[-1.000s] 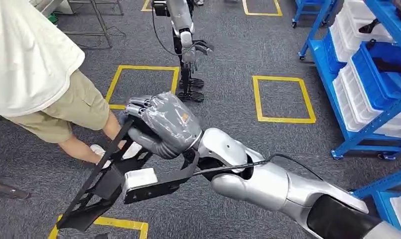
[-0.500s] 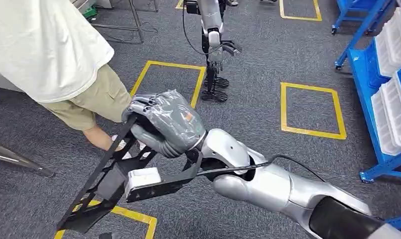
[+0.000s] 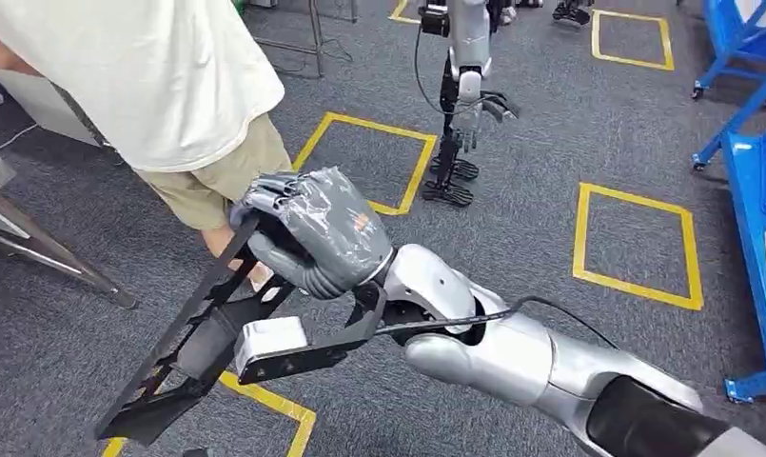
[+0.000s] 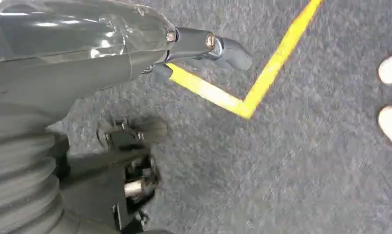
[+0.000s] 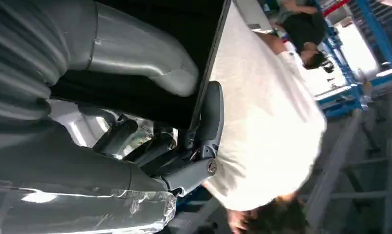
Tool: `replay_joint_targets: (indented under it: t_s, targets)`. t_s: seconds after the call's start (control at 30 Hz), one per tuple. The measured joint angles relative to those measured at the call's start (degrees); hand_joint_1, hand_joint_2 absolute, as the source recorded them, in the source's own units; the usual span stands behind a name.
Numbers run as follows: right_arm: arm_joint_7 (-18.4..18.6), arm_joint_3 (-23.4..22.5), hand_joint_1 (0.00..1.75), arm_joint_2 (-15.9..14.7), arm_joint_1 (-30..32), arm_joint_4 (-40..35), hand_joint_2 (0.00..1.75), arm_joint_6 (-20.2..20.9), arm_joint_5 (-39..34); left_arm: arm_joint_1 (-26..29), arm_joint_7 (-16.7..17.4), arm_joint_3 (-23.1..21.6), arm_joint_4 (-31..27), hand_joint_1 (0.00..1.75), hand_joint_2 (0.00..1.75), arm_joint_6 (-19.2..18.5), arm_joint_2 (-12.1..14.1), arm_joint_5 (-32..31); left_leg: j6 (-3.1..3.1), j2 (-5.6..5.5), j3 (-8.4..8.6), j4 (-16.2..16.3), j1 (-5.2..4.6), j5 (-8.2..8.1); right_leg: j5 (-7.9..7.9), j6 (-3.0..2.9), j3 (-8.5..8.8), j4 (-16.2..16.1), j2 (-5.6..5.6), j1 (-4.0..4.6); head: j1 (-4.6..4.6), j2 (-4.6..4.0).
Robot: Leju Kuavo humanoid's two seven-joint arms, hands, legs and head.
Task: Take the parts from the cabinet and place them on the table.
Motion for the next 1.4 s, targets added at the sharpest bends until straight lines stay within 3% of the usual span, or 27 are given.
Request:
replay_joint_targets:
  t_s: [0.07,0.1,0.13,0.17,0.27,0.3,0.43,0.47,0.5,0.53,0.63,0.67,0.7,0.77,0.8,0.83,0.97,1.0,1.03,1.07,1.1,1.17,1.23,1.3,1.33,1.37,1.4]
  targets:
    - [0.09,-0.11,1.75,-0.02,0.21,-0.02,1.75,-0.04,-0.02,-0.06,0.13,0.00,0.00,0.00,1.75,0.00,0.00,-0.02,0.32,-0.90,0.02,0.11,-0.04,-0.11,-3.28,-0.01,-4.26,7.95,0.94,0.02,0.46,0.00]
    - [0.13,-0.13,1.75,-0.07,0.53,-0.02,1.75,-0.02,-0.02,-0.04,0.26,0.00,0.00,0.00,1.75,0.00,-0.02,-0.04,0.43,-1.57,0.00,0.22,-0.08,-0.20,-4.22,0.06,-6.73,11.87,1.17,0.05,0.46,0.00]
    - [0.20,-0.15,1.75,-0.09,0.71,-0.02,1.75,-0.02,-0.02,-0.02,0.43,0.00,0.00,0.00,1.75,0.00,-0.02,-0.02,0.48,-2.12,-0.01,0.34,-0.08,-0.25,-4.00,0.12,-7.76,12.98,1.25,0.04,0.50,0.00]
    - [0.20,-0.15,1.75,-0.11,0.76,-0.02,1.75,0.00,-0.02,-0.01,0.55,0.00,0.00,0.00,1.75,0.00,-0.02,-0.04,0.42,-2.83,0.06,0.49,-0.03,-0.39,-2.05,0.12,-7.48,11.37,1.27,-0.01,0.57,0.00]
    - [0.22,-0.31,1.75,-0.11,0.75,-0.09,1.75,0.02,-0.02,-0.05,0.61,0.00,0.00,0.00,1.75,0.02,-0.02,-0.07,-0.27,-4.61,0.19,1.45,0.29,-1.14,5.82,0.13,-2.22,-1.61,2.47,-0.30,0.61,0.00]
    - [0.24,-0.46,1.75,-0.11,0.78,-0.09,1.75,0.02,-0.02,-0.16,0.61,0.00,0.00,0.00,1.75,0.02,-0.02,-0.08,-0.88,-5.11,-0.42,2.24,0.15,-1.59,4.92,0.48,-1.64,-3.41,4.73,-0.33,0.68,0.00]
    - [0.35,-0.50,1.75,-0.07,0.79,-0.24,1.75,0.15,-0.02,-0.02,0.77,0.00,0.00,0.00,1.75,0.09,0.00,-0.11,-1.60,-6.25,-0.86,2.22,0.49,-1.52,5.33,-0.57,-1.74,-3.60,2.99,0.03,0.72,0.00]
    - [0.35,-0.50,1.75,-0.04,0.75,-0.24,1.75,0.22,-0.02,0.01,0.77,0.00,0.00,0.00,1.75,0.17,0.09,-0.13,-1.84,-5.49,-0.82,2.93,0.50,-2.00,5.41,-0.94,-1.50,-3.91,2.20,-0.28,0.72,0.00]
    - [0.37,-0.50,1.75,-0.02,0.78,-0.24,1.75,0.28,-0.02,-0.02,0.76,0.00,0.00,0.00,1.75,0.17,0.09,-0.20,-2.08,-3.52,-1.16,3.96,0.12,-2.68,5.41,-1.05,-1.34,-4.03,2.01,-0.28,0.27,0.00]
    - [0.37,-0.50,1.75,-0.02,0.67,-0.24,1.75,0.37,-0.04,-0.16,0.76,0.00,0.00,0.00,1.75,0.17,0.09,-0.22,-2.50,-1.48,-3.15,8.13,0.26,-5.09,5.30,-1.35,-1.14,-4.11,1.29,-0.16,-0.24,0.00]
    - [0.46,-0.50,1.75,-0.02,0.74,-0.24,1.75,0.42,-0.20,-0.04,0.66,0.00,0.00,0.00,1.75,0.17,0.09,-0.26,-2.81,-0.55,-9.63,20.76,0.58,-10.06,4.94,-1.68,-1.05,-4.07,-0.49,0.12,-0.26,0.00]
    - [0.50,-0.50,1.75,-0.02,0.74,-0.24,1.75,0.42,-0.24,0.04,0.66,-0.02,0.00,0.00,1.75,0.18,0.09,-0.26,-2.76,-0.55,-10.17,21.44,0.58,-9.62,4.85,-1.72,-1.00,-4.06,-1.06,0.17,-0.26,0.00]
    - [0.52,-0.50,1.75,-0.02,0.74,-0.24,1.75,0.39,-0.26,0.07,0.66,0.00,0.00,0.00,1.75,0.18,0.09,-0.26,-2.63,-0.55,-9.63,20.12,0.57,-8.50,4.76,-1.71,-0.91,-4.06,-1.44,0.22,-0.26,0.00]
    - [0.52,-0.50,1.75,-0.02,0.69,-0.24,1.75,0.35,-0.26,0.07,0.66,0.00,0.00,0.00,1.75,0.26,0.09,-0.22,-1.93,0.12,-3.96,9.01,0.36,-2.49,4.28,-1.56,-0.16,-4.09,-2.60,0.30,-0.29,0.00]
    - [0.52,-0.50,1.75,-0.02,0.64,-0.24,1.75,0.35,-0.26,0.04,0.63,0.00,0.00,0.00,1.75,0.31,0.09,-0.20,-1.52,1.62,-1.43,4.14,0.09,-0.52,4.05,-1.45,0.24,-4.14,-3.01,0.31,-0.28,0.00]
    - [0.52,-0.50,1.75,-0.02,0.60,-0.24,1.75,0.33,-0.26,-0.05,0.59,0.00,0.00,0.00,1.75,0.33,0.09,-0.20,-1.15,4.03,-0.81,2.65,-0.48,-1.42,3.94,-1.31,0.41,-4.26,-3.30,0.39,-0.20,0.00]
    - [0.55,-0.50,1.75,-0.02,0.35,-0.24,1.75,0.33,-0.46,0.05,0.48,0.00,0.00,0.00,1.75,0.46,0.15,-0.13,-0.34,1.79,-0.87,1.67,-0.92,-1.14,3.51,-0.23,1.24,-4.74,-4.96,0.63,-0.22,0.00]
    - [0.52,-0.50,1.75,-0.07,0.23,-0.28,1.75,0.31,-0.48,0.08,0.48,0.00,0.00,0.00,1.75,0.48,0.15,-0.11,-0.08,1.29,-0.23,1.05,-0.28,-0.81,2.93,0.13,1.24,-4.23,-3.90,0.28,-0.20,0.00]
    - [0.52,-0.50,1.75,-0.07,0.17,-0.31,1.75,0.28,-0.52,-0.08,0.33,0.00,0.00,0.00,1.75,0.48,0.17,-0.13,0.17,0.87,0.00,0.82,-0.32,-0.78,2.23,0.23,0.88,-2.94,-1.59,0.21,-0.26,0.00]
    - [0.50,-0.50,1.75,-0.07,-0.04,-0.35,1.75,0.22,-0.55,-0.22,0.33,0.00,0.00,0.00,1.75,0.48,0.15,-0.09,0.78,0.40,0.03,0.81,-0.31,-0.74,-0.39,0.12,-1.31,1.55,0.33,0.14,0.00,0.00]
    - [0.52,-0.50,1.75,-0.07,0.03,-0.35,1.75,0.20,-0.63,-0.22,0.33,0.00,0.00,0.00,1.75,0.48,0.15,-0.09,0.88,-0.15,0.04,0.82,-0.31,-0.77,-2.33,0.14,-3.54,5.82,0.91,0.16,0.28,0.00]
    - [0.52,-0.48,1.75,-0.11,0.31,-0.35,1.75,0.20,-0.77,-0.04,0.31,0.00,0.00,0.00,1.75,0.48,0.15,-0.07,0.98,-1.55,0.03,0.88,-0.42,-0.83,-4.06,0.29,-7.80,12.95,1.27,0.18,0.48,0.00]
    - [0.52,-0.48,1.75,-0.11,0.30,-0.35,1.75,0.20,-0.90,0.01,0.31,0.00,0.00,0.00,1.75,0.48,0.15,-0.07,0.98,-2.97,0.15,1.03,-0.40,-0.91,-0.99,0.16,-7.30,10.29,1.33,0.18,0.52,0.00]
    - [0.52,-0.48,1.75,-0.11,0.23,-0.35,1.75,0.20,-1.00,0.00,0.31,0.00,0.00,0.00,1.75,0.48,0.15,-0.04,0.69,-4.48,0.43,1.39,-0.32,-1.25,5.15,-0.11,-2.99,0.04,2.34,0.10,0.67,0.00]
    - [0.52,-0.48,1.75,-0.11,0.14,-0.35,1.75,0.20,-1.05,0.03,0.31,0.00,0.00,0.00,1.75,0.48,0.15,-0.02,0.48,-4.91,0.27,1.61,-0.17,-1.51,5.94,-0.25,-1.62,-3.67,4.33,-0.02,0.74,0.00]
    - [0.52,-0.48,1.75,-0.09,0.10,-0.37,1.75,0.20,-1.09,-0.08,0.28,0.00,0.00,0.00,1.75,0.46,0.15,-0.02,0.17,-5.38,-0.08,2.22,-0.47,-1.70,5.46,0.05,-1.21,-4.61,5.09,-0.15,0.59,0.00]
    - [0.52,-0.48,1.75,-0.07,0.12,-0.37,1.75,0.20,-1.14,-0.02,0.22,0.00,0.00,0.00,1.75,0.48,0.15,0.04,-0.06,-5.82,-0.22,2.01,-0.14,-1.57,5.54,-0.04,-1.26,-4.44,4.63,-0.03,0.59,0.00]
